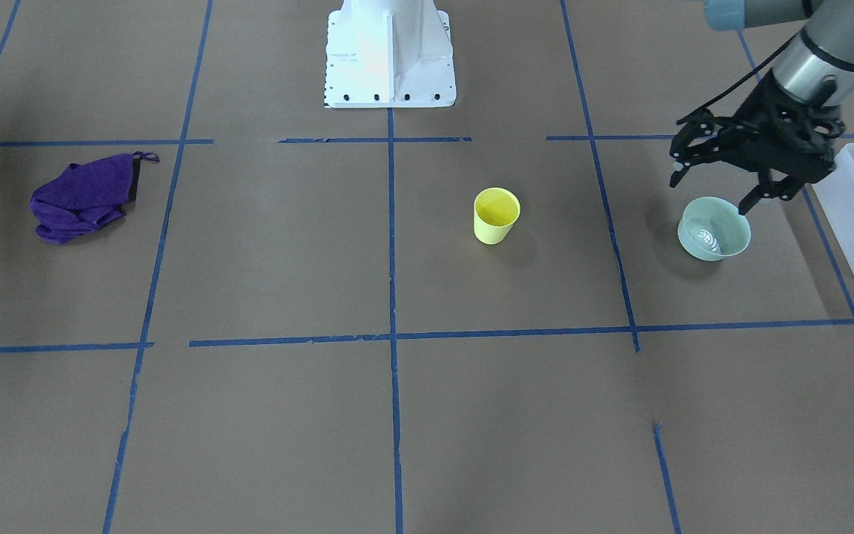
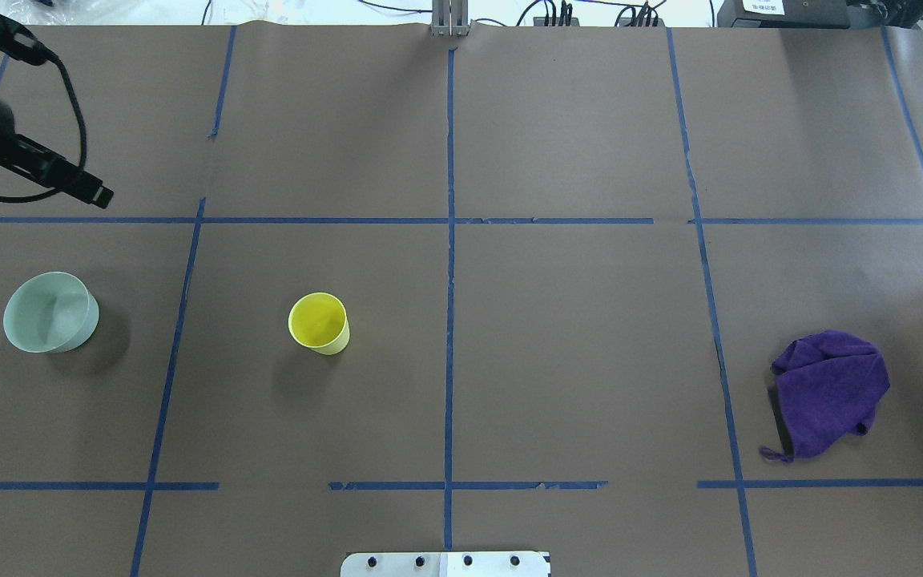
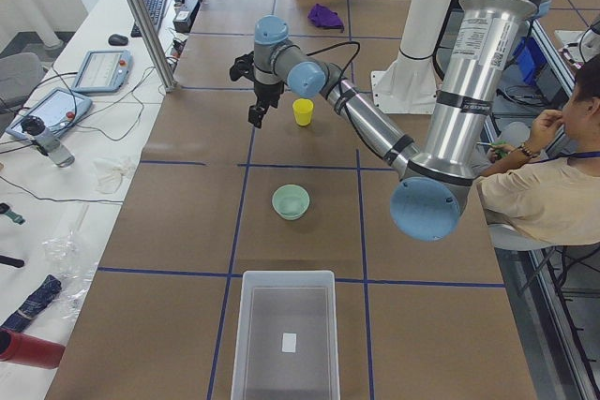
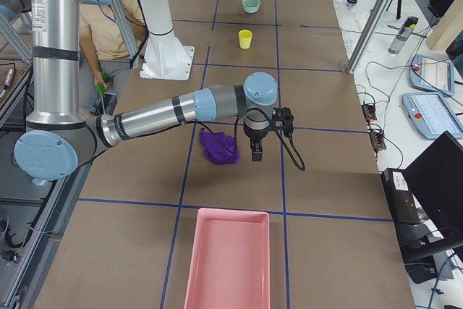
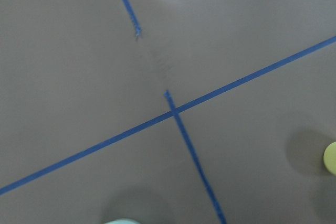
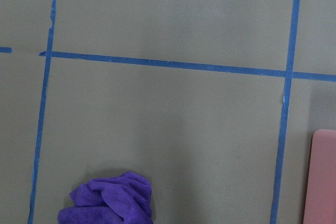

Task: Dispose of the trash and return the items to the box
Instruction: 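Reach the left gripper to the yellow cup and grasp its rim, then lift the yellow cup with the left gripper and drop it into the clear bin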

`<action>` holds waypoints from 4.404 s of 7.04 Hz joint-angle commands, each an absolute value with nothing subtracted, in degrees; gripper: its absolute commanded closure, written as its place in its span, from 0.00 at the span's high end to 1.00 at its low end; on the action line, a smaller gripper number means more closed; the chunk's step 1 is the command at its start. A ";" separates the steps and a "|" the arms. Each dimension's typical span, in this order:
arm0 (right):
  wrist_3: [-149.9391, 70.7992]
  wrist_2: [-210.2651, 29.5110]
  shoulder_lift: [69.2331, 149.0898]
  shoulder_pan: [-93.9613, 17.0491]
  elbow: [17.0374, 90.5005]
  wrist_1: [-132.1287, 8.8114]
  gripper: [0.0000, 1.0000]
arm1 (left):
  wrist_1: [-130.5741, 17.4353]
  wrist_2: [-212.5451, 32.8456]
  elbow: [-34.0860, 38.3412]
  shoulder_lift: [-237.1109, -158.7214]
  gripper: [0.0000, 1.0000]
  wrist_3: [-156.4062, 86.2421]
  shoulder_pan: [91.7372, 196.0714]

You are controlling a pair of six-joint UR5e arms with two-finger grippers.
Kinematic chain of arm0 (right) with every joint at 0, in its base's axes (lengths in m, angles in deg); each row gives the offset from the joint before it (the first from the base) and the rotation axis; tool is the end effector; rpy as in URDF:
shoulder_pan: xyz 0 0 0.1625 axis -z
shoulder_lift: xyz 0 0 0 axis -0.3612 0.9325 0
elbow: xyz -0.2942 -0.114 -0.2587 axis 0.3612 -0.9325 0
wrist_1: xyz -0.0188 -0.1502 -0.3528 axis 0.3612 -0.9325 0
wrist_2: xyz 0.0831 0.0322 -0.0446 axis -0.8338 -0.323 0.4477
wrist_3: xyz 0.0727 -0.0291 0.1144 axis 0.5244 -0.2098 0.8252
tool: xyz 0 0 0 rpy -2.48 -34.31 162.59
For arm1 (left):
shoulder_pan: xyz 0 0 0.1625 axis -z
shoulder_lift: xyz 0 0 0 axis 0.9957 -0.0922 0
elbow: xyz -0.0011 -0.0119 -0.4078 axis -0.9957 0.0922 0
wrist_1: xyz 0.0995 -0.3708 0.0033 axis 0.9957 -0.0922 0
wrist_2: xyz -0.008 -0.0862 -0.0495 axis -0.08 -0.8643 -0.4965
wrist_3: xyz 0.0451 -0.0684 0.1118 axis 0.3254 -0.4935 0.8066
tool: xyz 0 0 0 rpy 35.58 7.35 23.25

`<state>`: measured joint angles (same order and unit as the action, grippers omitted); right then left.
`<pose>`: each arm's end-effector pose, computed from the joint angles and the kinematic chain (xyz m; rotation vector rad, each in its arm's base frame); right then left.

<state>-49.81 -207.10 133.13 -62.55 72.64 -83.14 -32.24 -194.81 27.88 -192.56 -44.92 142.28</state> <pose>-0.0196 -0.4293 0.5296 0.0643 -0.8783 -0.0744 0.2366 -0.4671 0.3356 0.3472 0.8810 0.3651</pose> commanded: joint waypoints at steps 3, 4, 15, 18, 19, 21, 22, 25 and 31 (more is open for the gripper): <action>-49.66 -207.28 133.22 -62.41 72.40 -83.26 1.00 | -42.16 -183.37 22.35 -200.12 0.99 -79.94 123.21; -49.66 -208.32 133.48 -62.41 72.40 -83.17 1.00 | -42.16 -183.19 20.16 -200.12 0.99 -79.85 122.68; -49.66 -209.47 133.84 -62.41 72.31 -83.17 1.00 | -45.39 -182.84 12.15 -201.35 0.84 -79.33 117.50; -49.57 -209.47 133.75 -62.32 72.31 -83.26 1.00 | -45.50 -183.19 11.00 -201.44 0.03 -79.33 116.53; -49.57 -209.47 133.75 -62.32 72.31 -83.17 1.00 | -45.41 -182.84 10.83 -201.44 0.00 -79.59 116.44; -49.48 -210.43 133.75 -62.32 72.83 -83.17 1.00 | -45.32 -182.84 13.61 -201.26 0.00 -80.03 116.87; -48.35 -212.88 133.66 -62.41 73.01 -83.09 1.00 | -44.88 -182.93 17.73 -201.17 0.00 -80.12 119.66; -41.08 -212.90 133.14 -59.70 76.07 -83.09 1.00 | -42.69 -183.80 28.83 -190.33 0.00 -73.75 138.70; -37.53 -212.55 133.13 -55.21 76.88 -80.45 1.00 | -43.47 -198.22 4.81 -176.56 0.00 1.00 174.66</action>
<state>-37.55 -212.54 133.13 -55.56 76.84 -80.49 -43.42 -197.88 11.74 -176.87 -11.63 168.40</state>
